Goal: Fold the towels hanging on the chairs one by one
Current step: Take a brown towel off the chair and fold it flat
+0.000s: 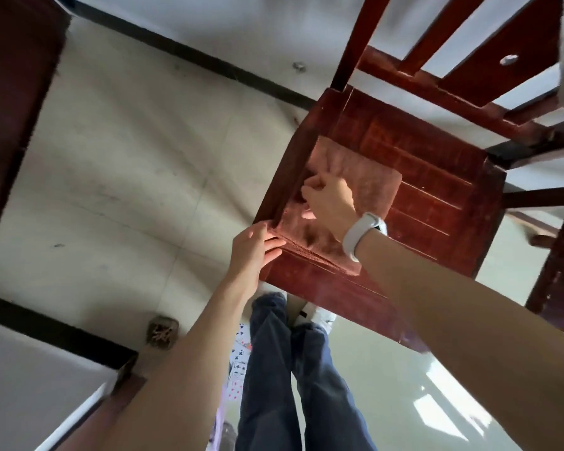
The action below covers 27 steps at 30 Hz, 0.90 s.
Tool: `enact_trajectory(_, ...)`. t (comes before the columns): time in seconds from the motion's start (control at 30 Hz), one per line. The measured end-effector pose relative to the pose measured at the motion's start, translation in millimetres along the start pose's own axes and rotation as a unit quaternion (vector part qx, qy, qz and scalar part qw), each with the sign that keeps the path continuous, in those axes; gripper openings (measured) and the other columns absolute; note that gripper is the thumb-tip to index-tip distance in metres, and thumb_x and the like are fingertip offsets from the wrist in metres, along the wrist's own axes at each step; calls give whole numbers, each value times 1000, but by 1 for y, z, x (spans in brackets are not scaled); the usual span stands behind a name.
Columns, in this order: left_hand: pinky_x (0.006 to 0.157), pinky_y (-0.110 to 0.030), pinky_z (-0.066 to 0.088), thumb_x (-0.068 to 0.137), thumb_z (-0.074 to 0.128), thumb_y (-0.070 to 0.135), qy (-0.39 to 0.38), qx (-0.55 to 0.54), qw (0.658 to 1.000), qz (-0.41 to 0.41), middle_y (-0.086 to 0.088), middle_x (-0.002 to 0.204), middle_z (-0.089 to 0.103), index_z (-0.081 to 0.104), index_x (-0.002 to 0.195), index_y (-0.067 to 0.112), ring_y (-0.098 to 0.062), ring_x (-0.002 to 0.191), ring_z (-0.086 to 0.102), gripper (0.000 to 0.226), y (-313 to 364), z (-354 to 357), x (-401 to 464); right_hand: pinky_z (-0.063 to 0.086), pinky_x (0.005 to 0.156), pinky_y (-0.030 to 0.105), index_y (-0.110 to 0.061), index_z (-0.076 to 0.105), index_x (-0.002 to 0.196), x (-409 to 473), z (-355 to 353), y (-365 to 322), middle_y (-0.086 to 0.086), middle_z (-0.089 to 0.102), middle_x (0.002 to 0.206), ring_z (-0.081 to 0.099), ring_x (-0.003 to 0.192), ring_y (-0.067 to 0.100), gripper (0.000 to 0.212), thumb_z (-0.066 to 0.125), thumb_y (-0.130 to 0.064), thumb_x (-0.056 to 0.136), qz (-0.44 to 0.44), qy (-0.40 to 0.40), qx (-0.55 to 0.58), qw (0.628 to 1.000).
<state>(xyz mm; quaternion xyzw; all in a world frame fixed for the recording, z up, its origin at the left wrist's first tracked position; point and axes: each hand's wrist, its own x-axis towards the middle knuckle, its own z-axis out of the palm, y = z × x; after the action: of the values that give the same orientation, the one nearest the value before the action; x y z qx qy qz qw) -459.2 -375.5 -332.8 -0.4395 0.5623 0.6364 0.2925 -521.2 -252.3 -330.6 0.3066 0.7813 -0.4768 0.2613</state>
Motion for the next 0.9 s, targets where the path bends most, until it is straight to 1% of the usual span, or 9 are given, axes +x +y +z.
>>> enact_trajectory(0.07, 78, -31, 54, 95, 45, 27, 12, 70, 997, 25, -4, 87, 63, 56, 113, 10, -16, 80, 65, 27, -1, 4, 4, 52, 82, 36, -20, 65, 100, 2, -11, 0, 2, 64, 95, 61, 87, 21, 23, 46, -16, 87, -59, 48, -95, 993)
enact_trajectory(0.17, 83, -38, 53, 87, 52, 43, 64, 243, 961, 112, 3, 70, 66, 62, 84, 25, -22, 79, 68, 21, -3, 10, 11, 39, 97, 38, -18, 60, 114, 13, -33, -6, 2, 56, 120, 45, 116, 21, 30, 41, -18, 90, -157, 119, -198, 960)
enact_trajectory(0.27, 83, -39, 53, 88, 52, 28, 100, 266, 950, 130, -12, 77, 71, 69, 86, 13, -30, 82, 68, 23, -5, 14, 12, 26, 104, 45, -20, 51, 127, 37, -45, -12, 3, 47, 133, 34, 127, 25, 37, 40, -25, 93, -148, 108, -289, 940)
enact_trajectory(0.4, 96, -40, 48, 92, 50, 18, 69, 256, 954, 141, -15, 107, 69, 62, 115, 6, -28, 100, 65, 29, -7, 11, 4, 24, 102, 44, -21, 58, 119, 55, -45, -13, 4, 57, 126, 38, 126, 25, 32, 39, -28, 94, -119, 82, -317, 937)
enact_trajectory(0.5, 98, -41, 46, 94, 46, 13, 62, 249, 954, 151, -14, 117, 64, 58, 121, 3, -28, 103, 63, 31, -12, 8, 0, 25, 102, 44, -17, 60, 112, 52, -39, -10, 5, 57, 121, 43, 120, 25, 28, 44, -26, 92, -148, 95, -290, 941)
enact_trajectory(0.67, 92, -41, 47, 94, 41, 14, 86, 266, 952, 122, -17, 104, 67, 59, 115, 7, -33, 96, 64, 29, -17, 8, 4, 26, 102, 43, -13, 56, 111, 51, -33, -2, 6, 54, 121, 47, 117, 24, 26, 43, -26, 92, -159, 91, -286, 940)
enact_trajectory(0.77, 89, -39, 49, 91, 48, 31, 76, 259, 958, 100, -10, 95, 69, 61, 107, 12, -27, 90, 65, 28, -13, 12, 3, 26, 102, 44, -15, 52, 116, 55, -34, -2, 7, 52, 124, 46, 119, 25, 29, 44, -30, 92, -157, 92, -292, 939)
enact_trajectory(0.83, 89, -37, 49, 85, 58, 37, 77, 256, 959, 97, -7, 95, 69, 60, 107, 14, -24, 89, 66, 32, -11, 15, 2, 28, 100, 44, -15, 50, 121, 51, -36, 1, 9, 49, 126, 44, 119, 27, 34, 44, -32, 92, -188, 119, -319, 921)
enact_trajectory(0.9, 89, -38, 50, 82, 63, 30, 82, 248, 959, 105, -5, 93, 69, 60, 106, 13, -25, 86, 67, 30, -10, 17, 1, 31, 97, 45, -14, 52, 120, 40, -40, 7, 11, 52, 122, 47, 114, 29, 33, 42, -28, 92, -258, 168, -349, 885)
